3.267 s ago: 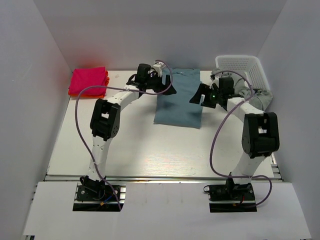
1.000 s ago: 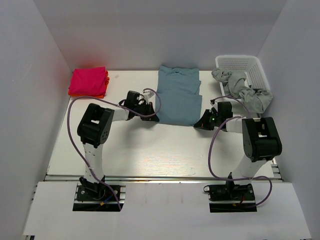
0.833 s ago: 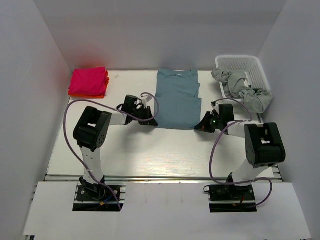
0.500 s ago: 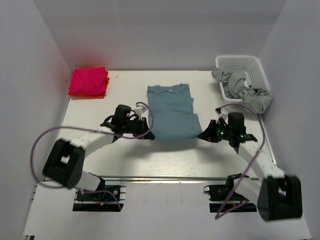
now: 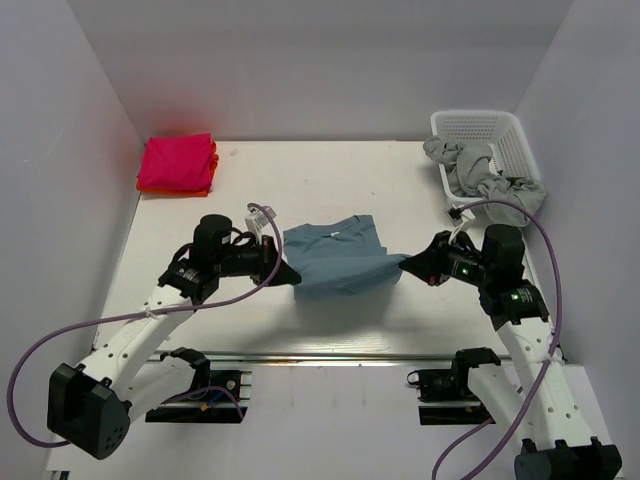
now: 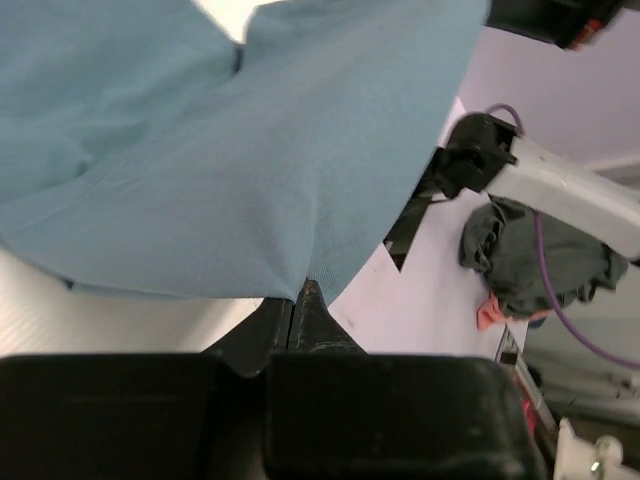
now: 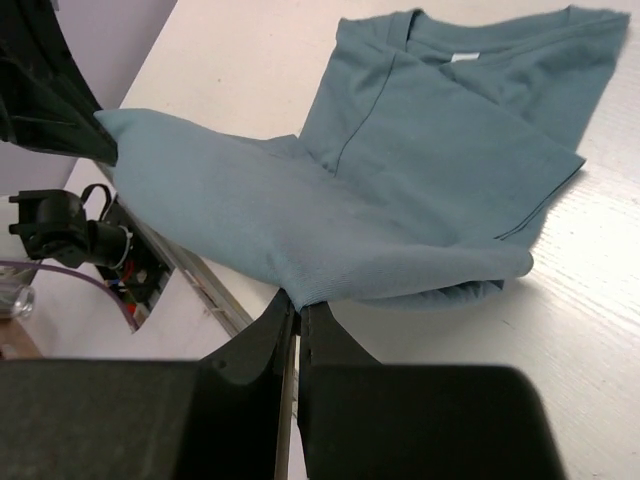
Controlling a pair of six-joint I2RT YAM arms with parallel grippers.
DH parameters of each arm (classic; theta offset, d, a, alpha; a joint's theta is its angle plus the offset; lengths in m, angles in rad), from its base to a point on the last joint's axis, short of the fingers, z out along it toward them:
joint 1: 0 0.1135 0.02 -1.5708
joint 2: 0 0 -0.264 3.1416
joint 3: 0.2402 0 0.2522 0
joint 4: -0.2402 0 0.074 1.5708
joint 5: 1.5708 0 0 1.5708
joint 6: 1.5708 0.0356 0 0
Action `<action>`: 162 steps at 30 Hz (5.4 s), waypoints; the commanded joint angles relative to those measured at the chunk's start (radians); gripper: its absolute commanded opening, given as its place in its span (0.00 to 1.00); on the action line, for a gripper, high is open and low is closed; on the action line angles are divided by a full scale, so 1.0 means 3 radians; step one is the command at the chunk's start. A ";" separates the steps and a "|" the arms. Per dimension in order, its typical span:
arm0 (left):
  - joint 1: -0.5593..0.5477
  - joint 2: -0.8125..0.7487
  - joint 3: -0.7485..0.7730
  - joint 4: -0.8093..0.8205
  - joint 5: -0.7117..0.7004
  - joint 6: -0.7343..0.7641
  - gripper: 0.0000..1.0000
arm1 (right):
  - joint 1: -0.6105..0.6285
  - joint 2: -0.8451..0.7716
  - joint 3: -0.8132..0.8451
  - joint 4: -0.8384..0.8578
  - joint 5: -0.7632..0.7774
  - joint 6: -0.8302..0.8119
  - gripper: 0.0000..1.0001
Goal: Fold and stack the t-shirts
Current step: Fold the long partially folded tshirt into a neat square, then put the neatly folded tshirt into the corner of the board with the left arm
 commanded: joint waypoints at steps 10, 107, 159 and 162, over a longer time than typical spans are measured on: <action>0.0047 0.0119 0.0536 -0.0581 -0.1331 -0.0226 0.00 | -0.0038 0.0650 0.0064 0.0722 -0.0251 0.0408 0.00; 0.0768 0.3060 0.2935 -0.0140 -0.1438 0.0756 1.00 | 0.0264 0.3379 0.2095 0.1648 -0.0037 0.0295 0.91; 0.0205 0.3197 0.3225 -0.0463 -0.3852 0.2314 0.00 | 0.0213 0.1464 0.0181 0.1029 0.1258 -0.0042 0.91; 0.0281 0.3197 0.3424 -0.0539 -0.3980 0.2575 0.00 | 0.0213 0.1510 0.0207 0.1029 0.1283 -0.0032 0.91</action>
